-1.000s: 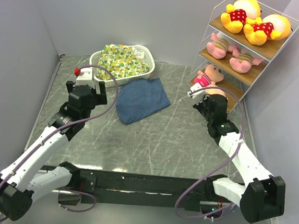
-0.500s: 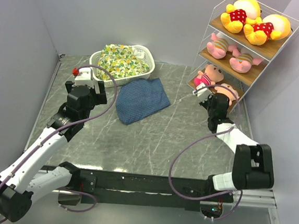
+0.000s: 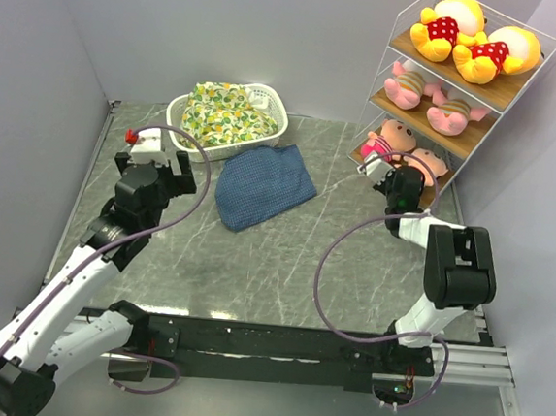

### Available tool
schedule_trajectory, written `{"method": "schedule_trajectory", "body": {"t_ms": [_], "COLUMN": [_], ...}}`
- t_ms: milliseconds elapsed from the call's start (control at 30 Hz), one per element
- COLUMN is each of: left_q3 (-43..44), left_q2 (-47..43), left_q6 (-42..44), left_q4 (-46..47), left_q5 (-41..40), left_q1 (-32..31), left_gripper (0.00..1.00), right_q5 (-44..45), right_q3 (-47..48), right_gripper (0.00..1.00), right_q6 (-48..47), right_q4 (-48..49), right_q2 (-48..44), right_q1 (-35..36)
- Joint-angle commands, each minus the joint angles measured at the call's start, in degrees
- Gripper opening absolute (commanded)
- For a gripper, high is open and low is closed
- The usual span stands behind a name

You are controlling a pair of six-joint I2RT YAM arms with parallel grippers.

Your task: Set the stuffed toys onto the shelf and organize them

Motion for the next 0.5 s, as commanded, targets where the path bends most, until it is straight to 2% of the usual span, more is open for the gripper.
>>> {"method": "schedule_trajectory", "body": {"t_ms": [0,167,233,467], "left_q3": [-0.5,-1.0,-1.0,-0.5], "left_q2": [-2.7,-3.8,-3.9,-3.1], "left_q6": [-1.0,-0.8,-0.7,-1.0], "left_q4": [4.0,4.3,4.1,3.7], "left_q5": [2.2,2.3,2.3,3.3], "left_q1": [0.0,-0.1,-0.1,-0.2], "left_gripper": [0.97,0.97,0.96,0.97], "right_q5": [-0.7,-0.1,0.4,2.5], "right_q3": [3.1,6.0,6.6,6.6], "right_gripper": [0.11,0.25,0.37,0.37], "right_q6": [-1.4,-4.3,-5.5,-7.2], "right_q4": [6.3,6.4,6.1,7.9], "right_q2": [2.7,7.7,8.7,10.1], "right_q1": [-0.6,-0.9,-0.9,-1.1]}}
